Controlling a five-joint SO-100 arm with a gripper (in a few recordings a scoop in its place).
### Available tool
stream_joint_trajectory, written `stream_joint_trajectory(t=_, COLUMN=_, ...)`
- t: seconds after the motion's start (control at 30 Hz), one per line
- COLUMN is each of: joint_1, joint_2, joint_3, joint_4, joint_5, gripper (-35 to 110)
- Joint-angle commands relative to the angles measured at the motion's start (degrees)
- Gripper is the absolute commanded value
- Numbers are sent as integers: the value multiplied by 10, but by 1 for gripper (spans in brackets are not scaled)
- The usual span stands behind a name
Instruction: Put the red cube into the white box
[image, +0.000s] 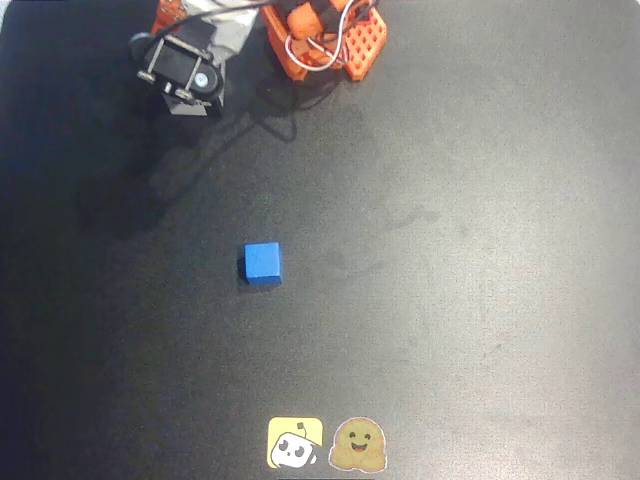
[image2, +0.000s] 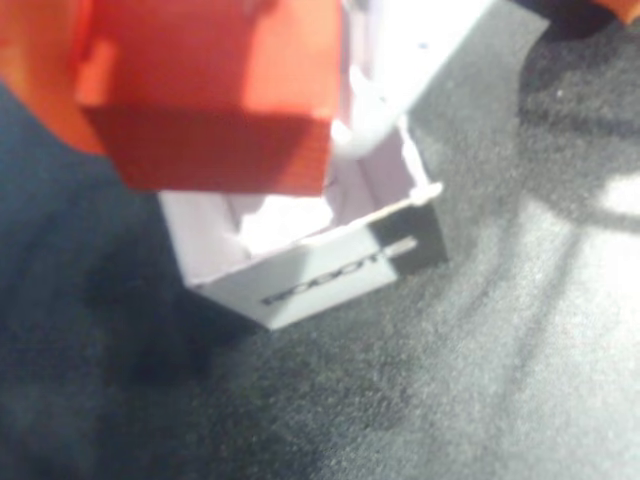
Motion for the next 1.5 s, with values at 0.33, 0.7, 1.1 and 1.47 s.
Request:
stream_joint_trajectory(t=0.33, joint_1=2, joint_2=7, joint_3=1, joint_4=-13, joint_5=-7, gripper=22)
stream_joint_trajectory(t=0.7, joint_1=1, joint_2=31, joint_3=8, joint_4=-17, joint_5=-15, gripper=23)
stream_joint_trajectory(t=1.1, joint_1=5, joint_2=32, joint_3=9, joint_4=-15, joint_5=-10, gripper=14)
stream_joint_trajectory(t=1.47, joint_1=13, joint_2=25, joint_3=16, joint_4=-28, joint_5=-8, gripper=0)
